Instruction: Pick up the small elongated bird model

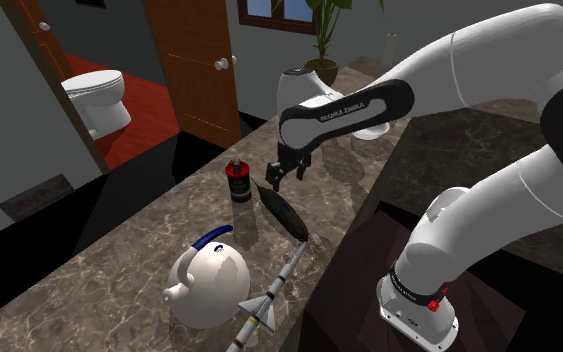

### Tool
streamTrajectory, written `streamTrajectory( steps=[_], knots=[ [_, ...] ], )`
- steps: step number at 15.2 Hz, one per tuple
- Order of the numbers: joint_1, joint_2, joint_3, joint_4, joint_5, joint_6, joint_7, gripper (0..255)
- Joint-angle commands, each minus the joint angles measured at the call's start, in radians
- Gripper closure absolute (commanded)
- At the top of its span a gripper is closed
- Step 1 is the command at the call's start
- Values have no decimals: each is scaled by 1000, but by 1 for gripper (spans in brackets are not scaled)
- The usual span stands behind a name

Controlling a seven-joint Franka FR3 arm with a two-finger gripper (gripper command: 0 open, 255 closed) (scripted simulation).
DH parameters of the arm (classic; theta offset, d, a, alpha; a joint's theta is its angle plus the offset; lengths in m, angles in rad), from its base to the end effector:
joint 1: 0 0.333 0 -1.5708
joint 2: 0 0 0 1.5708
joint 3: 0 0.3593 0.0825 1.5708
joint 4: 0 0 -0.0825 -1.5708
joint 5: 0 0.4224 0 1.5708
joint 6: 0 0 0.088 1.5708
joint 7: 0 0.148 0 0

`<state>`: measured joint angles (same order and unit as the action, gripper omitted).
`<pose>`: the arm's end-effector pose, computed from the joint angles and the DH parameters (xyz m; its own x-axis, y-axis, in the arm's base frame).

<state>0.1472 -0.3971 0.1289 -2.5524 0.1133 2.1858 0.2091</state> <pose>0.4100 0.1227 0.3854 0.9998 -0.0068 0.0178 -0.0059 -0.9988 -0.0494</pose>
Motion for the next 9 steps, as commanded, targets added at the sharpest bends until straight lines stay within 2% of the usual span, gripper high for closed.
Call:
streamTrajectory(
  steps=[1, 4, 9],
  knots=[
    [10, 76, 16, 12, 5, 67, 4, 0],
    [25, 179, 40, 32, 8, 151, 15, 0],
    [25, 228, 43, 4, 7, 228, 15, 0]
  ],
)
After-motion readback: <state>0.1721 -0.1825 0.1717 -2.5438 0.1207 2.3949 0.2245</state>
